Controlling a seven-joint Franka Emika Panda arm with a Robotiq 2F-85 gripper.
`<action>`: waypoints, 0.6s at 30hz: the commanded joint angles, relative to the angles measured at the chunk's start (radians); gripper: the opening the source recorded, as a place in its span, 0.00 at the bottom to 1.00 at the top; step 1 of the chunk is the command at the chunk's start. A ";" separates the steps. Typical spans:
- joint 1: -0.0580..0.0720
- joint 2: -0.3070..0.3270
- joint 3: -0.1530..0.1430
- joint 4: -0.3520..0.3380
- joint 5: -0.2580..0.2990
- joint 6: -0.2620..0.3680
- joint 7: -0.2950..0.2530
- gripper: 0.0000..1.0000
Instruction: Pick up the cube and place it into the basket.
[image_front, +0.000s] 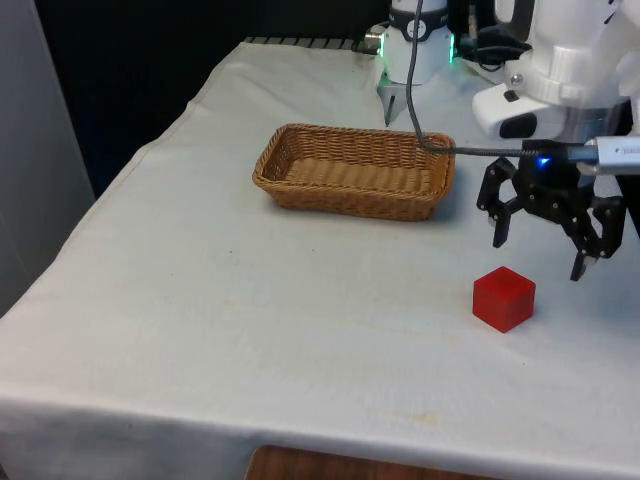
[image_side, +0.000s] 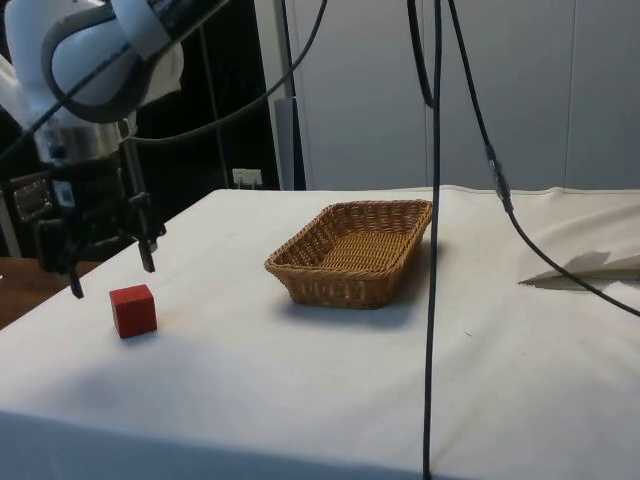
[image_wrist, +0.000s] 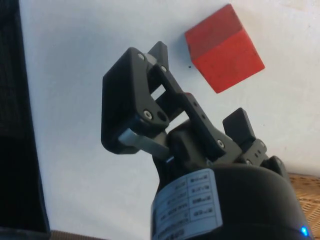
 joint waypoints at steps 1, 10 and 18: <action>-0.007 0.009 0.004 -0.001 0.008 0.017 -0.003 1.00; -0.030 0.034 0.002 -0.003 0.012 0.040 -0.016 1.00; -0.056 0.058 -0.004 -0.002 0.024 0.058 -0.043 1.00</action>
